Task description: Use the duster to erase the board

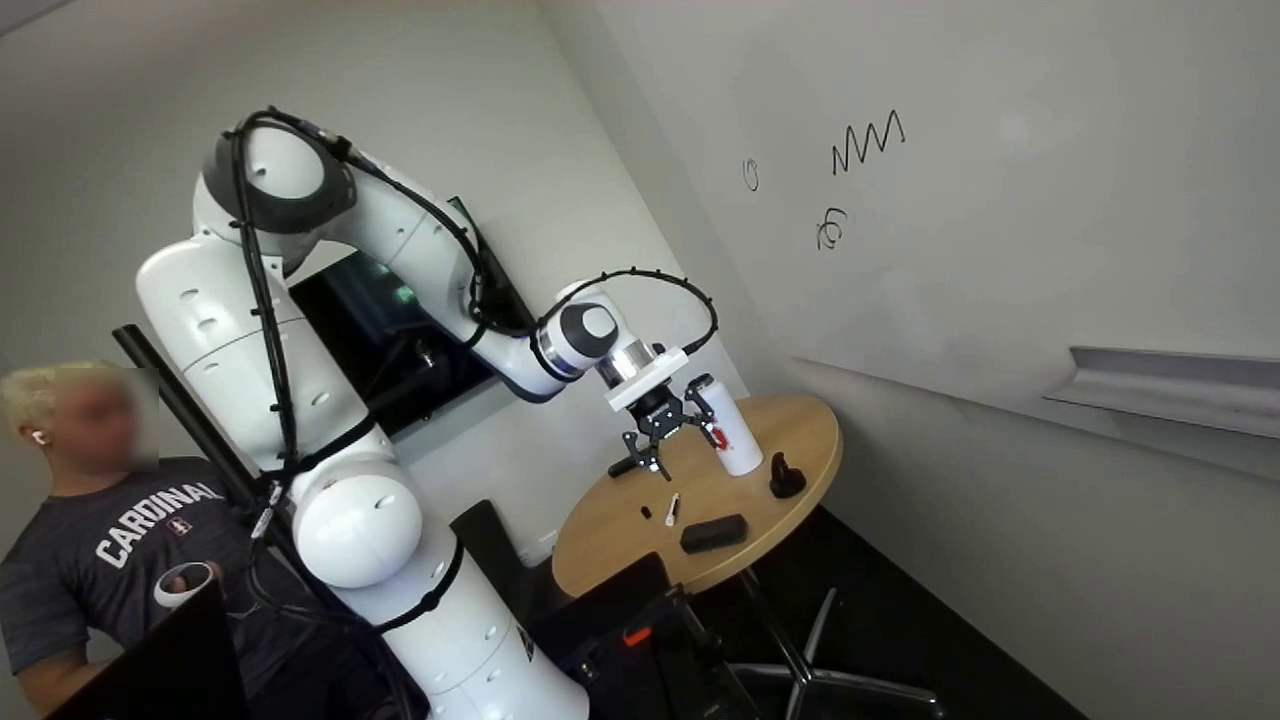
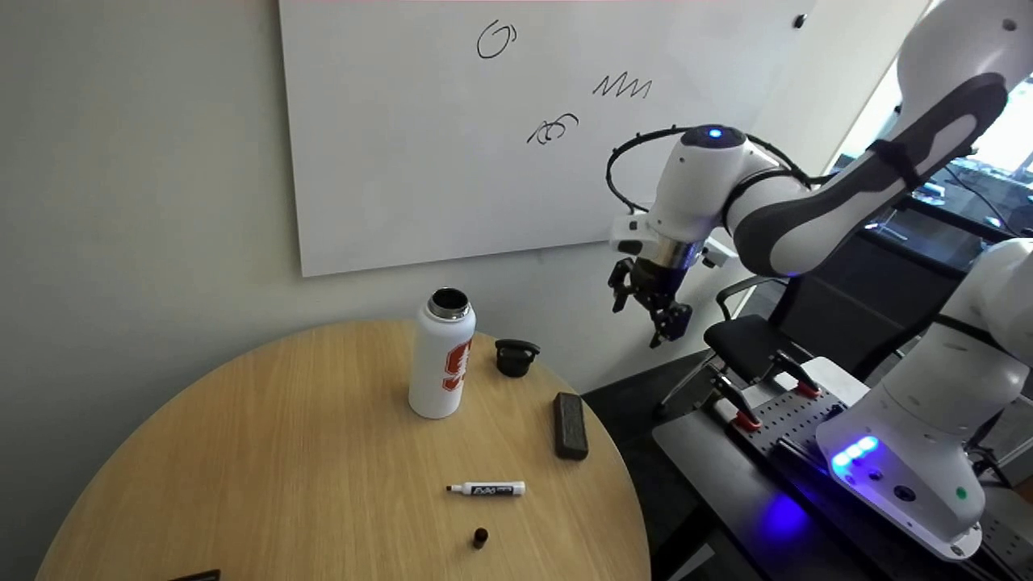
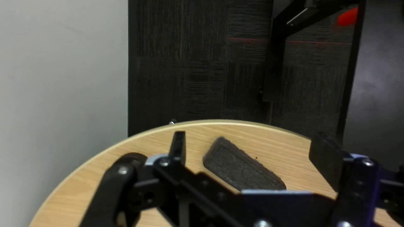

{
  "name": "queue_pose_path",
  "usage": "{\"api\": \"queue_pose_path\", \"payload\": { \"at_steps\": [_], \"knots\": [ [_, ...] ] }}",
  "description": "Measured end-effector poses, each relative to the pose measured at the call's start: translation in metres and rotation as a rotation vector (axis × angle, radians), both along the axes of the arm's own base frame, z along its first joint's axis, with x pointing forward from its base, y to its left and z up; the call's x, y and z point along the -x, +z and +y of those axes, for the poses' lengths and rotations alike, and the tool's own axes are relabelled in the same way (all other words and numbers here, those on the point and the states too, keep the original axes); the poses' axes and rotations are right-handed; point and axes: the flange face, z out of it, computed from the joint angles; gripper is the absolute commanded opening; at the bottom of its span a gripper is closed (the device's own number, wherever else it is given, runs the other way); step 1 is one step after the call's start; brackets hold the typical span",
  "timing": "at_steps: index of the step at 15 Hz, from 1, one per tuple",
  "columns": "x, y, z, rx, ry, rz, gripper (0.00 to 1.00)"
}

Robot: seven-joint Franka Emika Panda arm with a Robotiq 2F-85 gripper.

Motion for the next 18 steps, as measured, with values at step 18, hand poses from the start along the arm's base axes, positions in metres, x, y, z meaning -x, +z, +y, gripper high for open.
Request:
{"api": "queue_pose_path", "payload": {
  "at_steps": [18],
  "knots": [
    [0.022,-0.079,0.059,-0.028,0.682,0.054,1.0]
  ]
}}
